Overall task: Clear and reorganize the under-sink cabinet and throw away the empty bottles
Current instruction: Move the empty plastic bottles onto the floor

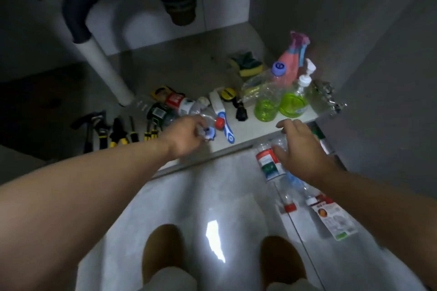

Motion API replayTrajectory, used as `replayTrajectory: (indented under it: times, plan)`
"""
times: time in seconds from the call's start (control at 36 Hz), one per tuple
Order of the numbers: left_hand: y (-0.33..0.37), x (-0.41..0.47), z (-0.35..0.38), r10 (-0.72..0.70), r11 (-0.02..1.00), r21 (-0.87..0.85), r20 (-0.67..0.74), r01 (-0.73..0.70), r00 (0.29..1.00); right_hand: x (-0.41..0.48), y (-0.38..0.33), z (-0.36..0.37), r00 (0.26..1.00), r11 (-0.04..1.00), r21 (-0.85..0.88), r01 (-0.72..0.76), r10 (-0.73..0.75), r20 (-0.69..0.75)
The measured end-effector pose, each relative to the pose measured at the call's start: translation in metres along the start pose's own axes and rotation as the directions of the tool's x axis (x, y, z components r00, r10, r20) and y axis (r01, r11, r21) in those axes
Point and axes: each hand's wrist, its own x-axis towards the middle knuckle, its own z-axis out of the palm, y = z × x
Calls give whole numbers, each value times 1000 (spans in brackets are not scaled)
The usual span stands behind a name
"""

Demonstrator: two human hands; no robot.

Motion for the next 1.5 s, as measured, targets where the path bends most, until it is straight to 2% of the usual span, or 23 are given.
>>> replayTrajectory:
  times: [0.06, 0.08, 0.17, 0.22, 0.28, 0.36, 0.56, 0.67, 0.75, 0.86, 0.94, 1.03, 1.11, 1.19, 1.28, 1.33, 1.42, 1.5]
  plan:
    - [-24, 8, -11, -154, 988, -57, -146, 147, 977, 19, -17, 4, 996, 998, 34, 45, -47, 71]
    - [-34, 12, -13, -250, 966, -118, -221, 228, 943, 29, -25, 8, 993, 997, 55, 57, -63, 104]
    - [-55, 25, -11, -523, 829, -427, -363, 361, 772, 60, -51, 24, 979, 994, 95, 63, -80, 187]
    - [-61, 33, -4, -644, 703, -613, -335, 360, 688, 80, -68, 36, 972, 993, 109, 51, -74, 225]
    - [-63, 40, 5, -697, 606, -724, -283, 330, 659, 99, -86, 48, 971, 993, 112, 44, -68, 227]
    - [-69, 50, 14, -719, 580, -709, -216, 401, 660, 120, -111, 64, 967, 996, 85, 19, -40, 250]
    - [-74, 57, 11, -646, 487, -821, -110, 298, 755, 138, -145, 91, 945, 979, -124, -159, 187, 267]
    - [-75, 49, 12, -600, 493, -836, -127, 241, 790, 137, -142, 93, 961, 978, -144, -149, 178, 214]
    - [-71, 40, 15, -522, 481, -860, -126, 170, 844, 130, -129, 79, 971, 993, -38, -109, 115, 210]
    - [-60, 28, 17, -369, 536, -843, -178, 52, 912, 107, -103, 40, 974, 976, 167, -141, 106, 203]
    - [-45, 18, 22, -275, 599, -792, -61, 122, 959, 71, -72, 9, 969, 931, 301, -208, 155, 192]
    - [-25, 6, 31, -86, 610, -780, 105, 136, 991, 28, -37, -16, 947, 857, 430, -283, 177, 269]
    - [0, -5, 40, 64, 681, -702, 342, 209, 938, -14, -3, -34, 902, 746, 533, -401, 217, 374]
    - [26, -17, 50, 125, 763, -593, 526, 257, 841, -50, 25, -37, 858, 755, 452, -475, 283, 428]
    - [43, -24, 71, 123, 837, -480, 633, 262, 764, -76, 50, -25, 809, 767, 350, -538, 354, 469]
    - [50, -27, 90, 81, 876, -398, 678, 272, 731, -86, 60, -14, 766, 792, 227, -567, 405, 499]
    - [49, -28, 121, -19, 913, -295, 658, 281, 753, -92, 70, 4, 725, 801, 137, -583, 437, 531]
    - [45, -28, 144, -96, 919, -236, 644, 316, 759, -88, 70, 17, 733, 813, 86, -576, 466, 496]
